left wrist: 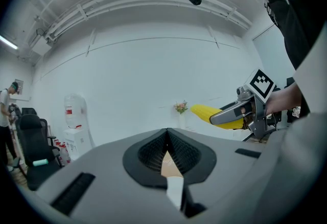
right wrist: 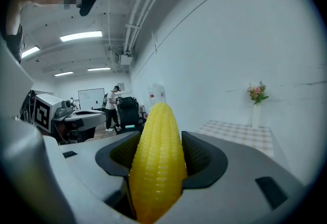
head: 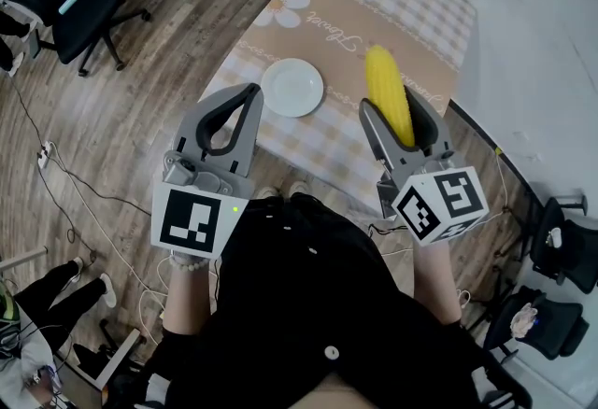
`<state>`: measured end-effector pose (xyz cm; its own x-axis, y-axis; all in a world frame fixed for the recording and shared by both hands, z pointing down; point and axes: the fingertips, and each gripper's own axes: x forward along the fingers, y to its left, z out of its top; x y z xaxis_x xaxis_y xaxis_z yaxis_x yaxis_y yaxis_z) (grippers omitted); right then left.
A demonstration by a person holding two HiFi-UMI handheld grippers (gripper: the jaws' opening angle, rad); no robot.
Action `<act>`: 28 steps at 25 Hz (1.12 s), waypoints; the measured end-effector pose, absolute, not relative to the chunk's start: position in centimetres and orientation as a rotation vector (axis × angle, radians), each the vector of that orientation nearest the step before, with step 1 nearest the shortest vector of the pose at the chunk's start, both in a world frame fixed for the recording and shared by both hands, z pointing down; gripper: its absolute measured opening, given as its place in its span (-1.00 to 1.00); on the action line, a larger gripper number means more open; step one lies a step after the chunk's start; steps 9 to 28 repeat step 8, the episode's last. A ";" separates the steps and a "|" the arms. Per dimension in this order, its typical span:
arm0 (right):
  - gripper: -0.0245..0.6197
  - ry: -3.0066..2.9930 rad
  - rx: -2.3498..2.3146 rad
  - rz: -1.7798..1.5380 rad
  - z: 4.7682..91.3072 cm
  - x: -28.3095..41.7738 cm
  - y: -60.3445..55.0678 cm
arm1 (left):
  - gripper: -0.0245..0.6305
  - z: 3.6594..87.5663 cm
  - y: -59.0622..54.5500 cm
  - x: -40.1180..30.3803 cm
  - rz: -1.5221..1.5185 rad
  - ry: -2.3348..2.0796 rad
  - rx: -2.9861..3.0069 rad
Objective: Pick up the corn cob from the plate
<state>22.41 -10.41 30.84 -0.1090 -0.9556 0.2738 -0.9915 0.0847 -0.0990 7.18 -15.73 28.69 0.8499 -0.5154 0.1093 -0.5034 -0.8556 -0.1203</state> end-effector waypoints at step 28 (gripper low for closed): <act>-0.12 -2.208 1.997 0.396 30.7 22.2 -10.5 | -0.88 28.6 -15.8 7.0 -0.211 0.810 -2.939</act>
